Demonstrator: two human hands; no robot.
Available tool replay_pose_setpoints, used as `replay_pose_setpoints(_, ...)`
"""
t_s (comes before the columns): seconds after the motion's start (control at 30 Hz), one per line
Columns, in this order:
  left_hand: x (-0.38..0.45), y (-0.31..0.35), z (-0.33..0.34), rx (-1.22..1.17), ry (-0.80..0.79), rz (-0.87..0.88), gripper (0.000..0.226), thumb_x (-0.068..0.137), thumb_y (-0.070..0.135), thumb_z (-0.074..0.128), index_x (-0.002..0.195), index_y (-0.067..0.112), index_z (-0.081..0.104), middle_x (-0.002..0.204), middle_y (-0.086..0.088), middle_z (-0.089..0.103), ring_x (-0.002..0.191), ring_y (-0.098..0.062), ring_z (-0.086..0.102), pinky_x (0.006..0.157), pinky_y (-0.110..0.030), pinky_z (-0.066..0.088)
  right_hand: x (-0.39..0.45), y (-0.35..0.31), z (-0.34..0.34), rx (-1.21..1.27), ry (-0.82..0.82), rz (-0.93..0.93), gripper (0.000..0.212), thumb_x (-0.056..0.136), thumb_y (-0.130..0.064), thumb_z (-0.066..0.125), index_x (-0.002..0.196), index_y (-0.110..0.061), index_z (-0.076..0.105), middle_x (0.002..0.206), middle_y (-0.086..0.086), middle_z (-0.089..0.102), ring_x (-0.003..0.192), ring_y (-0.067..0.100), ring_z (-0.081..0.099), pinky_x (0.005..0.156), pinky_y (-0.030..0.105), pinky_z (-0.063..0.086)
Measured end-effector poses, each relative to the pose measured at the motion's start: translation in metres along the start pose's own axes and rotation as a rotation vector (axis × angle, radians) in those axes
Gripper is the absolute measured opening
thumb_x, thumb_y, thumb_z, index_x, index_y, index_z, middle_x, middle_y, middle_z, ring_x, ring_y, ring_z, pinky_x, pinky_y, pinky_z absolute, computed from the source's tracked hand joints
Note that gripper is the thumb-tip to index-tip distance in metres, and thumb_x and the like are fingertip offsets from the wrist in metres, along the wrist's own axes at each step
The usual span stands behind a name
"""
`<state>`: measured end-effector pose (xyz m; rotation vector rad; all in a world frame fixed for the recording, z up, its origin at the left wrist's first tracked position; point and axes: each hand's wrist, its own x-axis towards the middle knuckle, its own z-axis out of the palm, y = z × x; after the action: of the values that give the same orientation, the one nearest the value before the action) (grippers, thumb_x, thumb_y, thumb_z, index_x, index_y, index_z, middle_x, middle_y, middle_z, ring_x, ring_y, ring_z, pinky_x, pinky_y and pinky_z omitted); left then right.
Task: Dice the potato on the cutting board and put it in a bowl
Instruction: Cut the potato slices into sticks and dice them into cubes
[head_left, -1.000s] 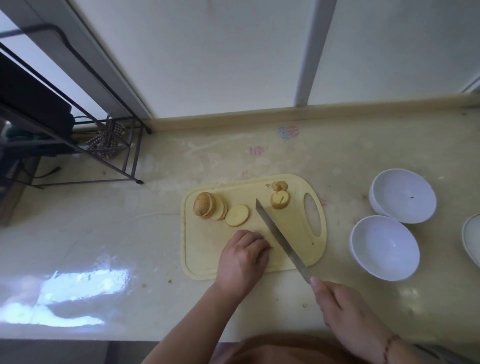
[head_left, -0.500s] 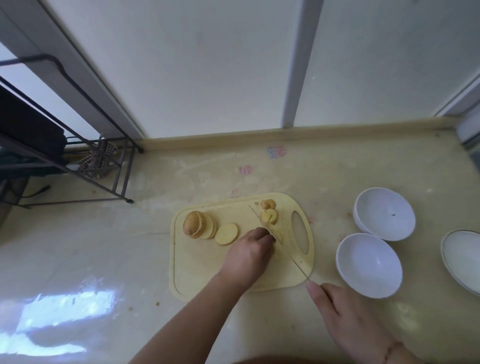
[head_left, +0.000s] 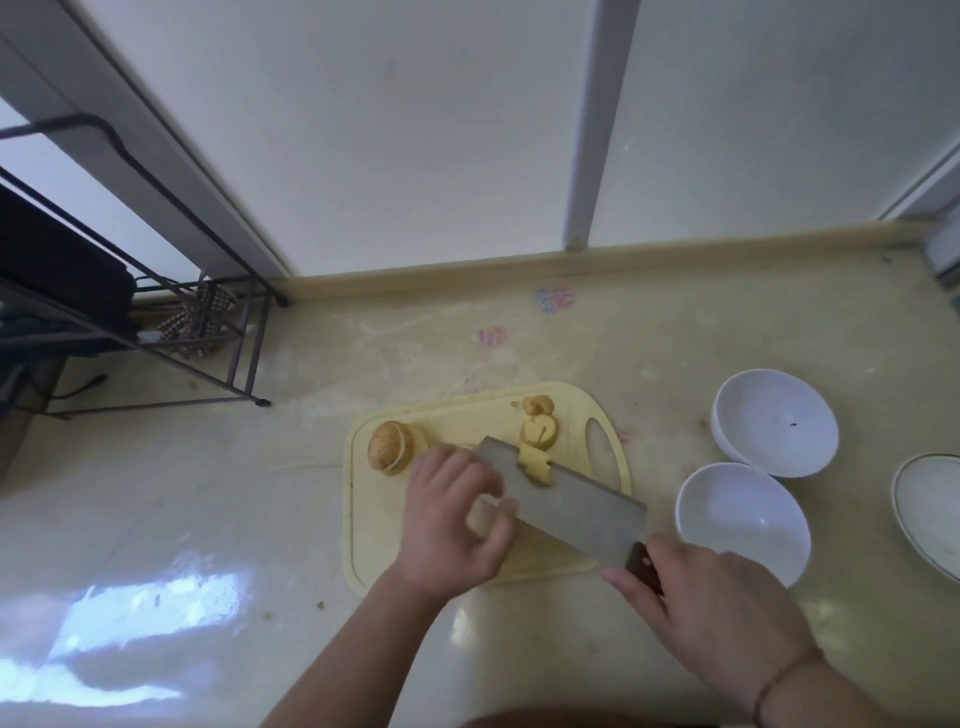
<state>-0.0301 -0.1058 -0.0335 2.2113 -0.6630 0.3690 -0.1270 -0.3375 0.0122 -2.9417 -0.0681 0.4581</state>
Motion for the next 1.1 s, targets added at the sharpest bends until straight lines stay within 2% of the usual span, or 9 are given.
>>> replay_pose_setpoints(0.1,0.023,-0.002,0.008,0.247,-0.366,0.008,0.022,0.079,0.04,0.064,0.068,0.024,0.055,0.07,0.012,0.053,0.074,-0.015,0.051,0.071,-0.034,0.042,0.008,0.002,0.004,-0.057,0.025,-0.05,0.094,0.062,-0.073,-0.037,0.088,-0.031,0.044,0.076,-0.006,0.065,0.062,0.011,0.065,0.041,0.027,0.029)
replay_pose_setpoints(0.23,0.036,-0.008,0.022,0.268,-0.508,-0.142,0.021,0.085,0.042,0.061,0.075,0.024,0.06,0.076,0.01,0.058,0.077,-0.017,0.055,0.075,-0.036,0.045,0.015,-0.003,-0.001,-0.13,0.085,-0.086,0.083,0.077,-0.071,-0.016,0.096,-0.028,0.052,0.082,-0.004,0.068,0.068,0.015,0.068,0.046,0.032,0.031)
replay_pose_setpoints(0.33,0.043,-0.007,0.029,0.258,-0.459,-0.187,0.019,0.087,0.038,0.063,0.078,0.022,0.063,0.079,0.008,0.061,0.08,-0.018,0.056,0.076,-0.035,0.045,0.018,-0.009,-0.007,-0.108,0.062,-0.071,0.079,0.078,-0.07,-0.012,0.102,-0.029,0.05,0.09,-0.005,0.068,0.075,0.016,0.069,0.049,0.033,0.032)
replay_pose_setpoints(0.47,0.05,-0.009,0.039,0.253,-0.384,-0.225,0.014,0.088,0.03,0.064,0.09,0.019,0.073,0.09,0.003,0.068,0.088,-0.023,0.06,0.08,-0.036,0.047,0.013,-0.003,0.0,-0.104,0.091,-0.004,0.073,0.091,-0.069,0.008,0.062,-0.022,0.056,0.041,-0.003,0.05,0.026,0.016,0.046,0.038,0.018,0.013)
replay_pose_setpoints(0.57,0.052,-0.012,0.036,0.178,-0.365,-0.203,0.019,0.086,0.022,0.066,0.1,0.015,0.076,0.096,-0.001,0.071,0.09,-0.026,0.063,0.082,-0.041,0.053,0.006,0.001,0.003,-0.105,0.191,-0.052,0.066,0.09,-0.067,0.02,0.056,-0.019,0.053,0.034,-0.003,0.042,0.02,0.017,0.038,0.04,0.014,0.009)
replay_pose_setpoints(0.73,0.032,-0.007,0.002,0.002,0.173,-0.336,0.012,0.089,0.006,0.061,0.097,0.009,0.07,0.093,0.005,0.061,0.078,-0.009,0.056,0.07,-0.017,0.046,-0.02,0.01,-0.012,-0.013,0.14,0.034,0.069,0.091,-0.072,0.011,0.056,-0.027,0.049,0.034,-0.006,0.042,0.022,0.009,0.038,0.038,0.014,-0.001)
replay_pose_setpoints(0.8,0.012,-0.007,-0.004,-0.016,0.251,-0.339,0.012,0.089,0.01,0.056,0.095,0.007,0.066,0.091,0.005,0.058,0.077,-0.009,0.054,0.069,-0.018,0.044,-0.031,0.015,-0.018,0.077,0.064,0.143,0.062,0.081,-0.082,0.002,0.061,-0.037,0.04,0.042,-0.012,0.04,0.033,0.007,0.038,0.034,0.012,0.013)
replay_pose_setpoints(0.93,-0.022,-0.007,0.016,0.092,-0.181,-0.125,0.029,0.089,0.028,0.061,0.113,0.012,0.065,0.11,-0.004,0.061,0.095,-0.021,0.062,0.078,-0.03,0.054,-0.044,0.032,-0.014,0.293,0.127,0.303,0.087,0.051,-0.098,-0.01,0.063,-0.032,0.045,0.051,-0.001,0.057,0.049,0.011,0.056,0.05,0.026,0.047)
replay_pose_setpoints(1.1,-0.02,-0.006,0.051,0.131,-0.375,0.05,0.026,0.091,0.024,0.057,0.111,0.012,0.069,0.112,-0.008,0.063,0.086,-0.028,0.063,0.073,-0.034,0.055,-0.031,0.03,-0.016,0.356,0.12,0.326,0.087,0.053,-0.099,-0.004,0.055,-0.024,0.041,0.041,0.002,0.048,0.044,0.015,0.051,0.045,0.027,0.039)
